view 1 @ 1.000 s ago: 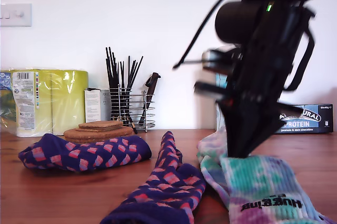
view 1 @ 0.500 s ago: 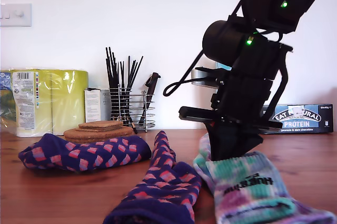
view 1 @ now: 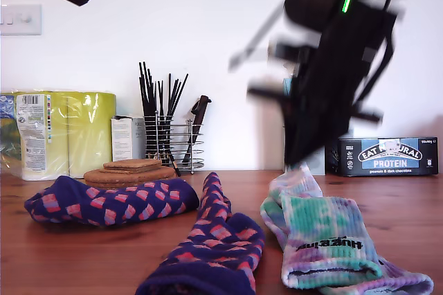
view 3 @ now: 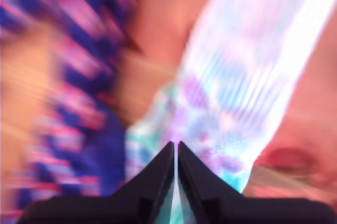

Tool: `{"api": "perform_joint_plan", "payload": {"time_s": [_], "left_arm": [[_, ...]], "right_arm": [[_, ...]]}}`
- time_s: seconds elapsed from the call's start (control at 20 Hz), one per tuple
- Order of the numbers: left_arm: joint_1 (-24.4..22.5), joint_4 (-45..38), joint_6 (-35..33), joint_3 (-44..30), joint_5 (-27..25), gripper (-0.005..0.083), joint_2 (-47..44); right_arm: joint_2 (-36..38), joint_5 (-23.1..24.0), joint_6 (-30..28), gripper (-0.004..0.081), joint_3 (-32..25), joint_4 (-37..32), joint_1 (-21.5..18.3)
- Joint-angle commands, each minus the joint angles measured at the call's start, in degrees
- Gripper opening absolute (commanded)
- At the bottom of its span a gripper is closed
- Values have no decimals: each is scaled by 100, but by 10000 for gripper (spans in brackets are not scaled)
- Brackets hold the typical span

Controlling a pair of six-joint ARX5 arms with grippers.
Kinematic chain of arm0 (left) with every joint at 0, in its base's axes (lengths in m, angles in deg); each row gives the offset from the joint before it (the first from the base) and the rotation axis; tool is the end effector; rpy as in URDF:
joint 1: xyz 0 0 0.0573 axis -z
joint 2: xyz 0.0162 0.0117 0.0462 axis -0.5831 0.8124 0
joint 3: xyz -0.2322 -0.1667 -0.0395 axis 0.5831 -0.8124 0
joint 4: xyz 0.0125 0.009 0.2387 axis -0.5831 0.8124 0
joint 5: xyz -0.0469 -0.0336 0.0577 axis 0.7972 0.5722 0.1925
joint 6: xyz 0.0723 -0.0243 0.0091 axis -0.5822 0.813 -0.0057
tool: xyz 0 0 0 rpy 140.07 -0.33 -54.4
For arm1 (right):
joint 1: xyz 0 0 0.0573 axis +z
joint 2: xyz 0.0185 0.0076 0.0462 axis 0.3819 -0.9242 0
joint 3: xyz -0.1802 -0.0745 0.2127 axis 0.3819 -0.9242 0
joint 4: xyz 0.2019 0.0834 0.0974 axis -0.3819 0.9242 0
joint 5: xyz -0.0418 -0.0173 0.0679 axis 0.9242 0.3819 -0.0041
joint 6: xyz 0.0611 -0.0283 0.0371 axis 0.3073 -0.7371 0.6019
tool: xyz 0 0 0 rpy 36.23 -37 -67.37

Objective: Pair up the socks based on colour and pattern, by placing each sock on top of its pair

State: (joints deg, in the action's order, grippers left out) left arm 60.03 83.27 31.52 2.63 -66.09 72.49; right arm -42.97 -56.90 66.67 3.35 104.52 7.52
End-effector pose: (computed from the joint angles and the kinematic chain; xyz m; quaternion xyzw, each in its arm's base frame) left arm 0.1741 -0.1059 0.3338 0.0564 0.4140 -0.3928 0.8193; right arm 0.2822 0.1675 0.2225 -0.0046 0.4720 0.2063 0.8571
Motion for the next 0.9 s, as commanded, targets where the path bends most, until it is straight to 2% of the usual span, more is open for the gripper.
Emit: {"api": "perform_joint_plan", "payload": {"time_s": [0.0,0.15,0.4,0.55,0.65,0.7,0.75,0.85], "left_arm": [[-4,-59,-188,-26,-278,-22,72],[-111,-269,-450,-26,-664,-22,348],[-461,-702,-1268,-26,-756,-21,1220],[-752,-1078,-1788,-26,-826,-21,1725],[-970,-1255,-1891,-26,-820,-15,2011],[-1043,-1274,-2000,-26,-820,26,2138],[-1119,-1322,-2004,-26,-809,138,2288],[-1248,-1414,-2002,-26,-802,466,2590]], "right_arm": [[468,-4,57,-13,24,186,-13],[1298,-68,-63,-13,20,564,2],[2839,-114,-422,-13,-212,780,278],[3698,-109,-417,-13,-697,763,654],[4164,-94,-254,-13,-1320,599,876],[4315,-103,-111,-13,-1648,507,957],[4503,-101,-87,-13,-1934,433,1049],[4690,-146,-105,-13,-2277,457,1193]]}}
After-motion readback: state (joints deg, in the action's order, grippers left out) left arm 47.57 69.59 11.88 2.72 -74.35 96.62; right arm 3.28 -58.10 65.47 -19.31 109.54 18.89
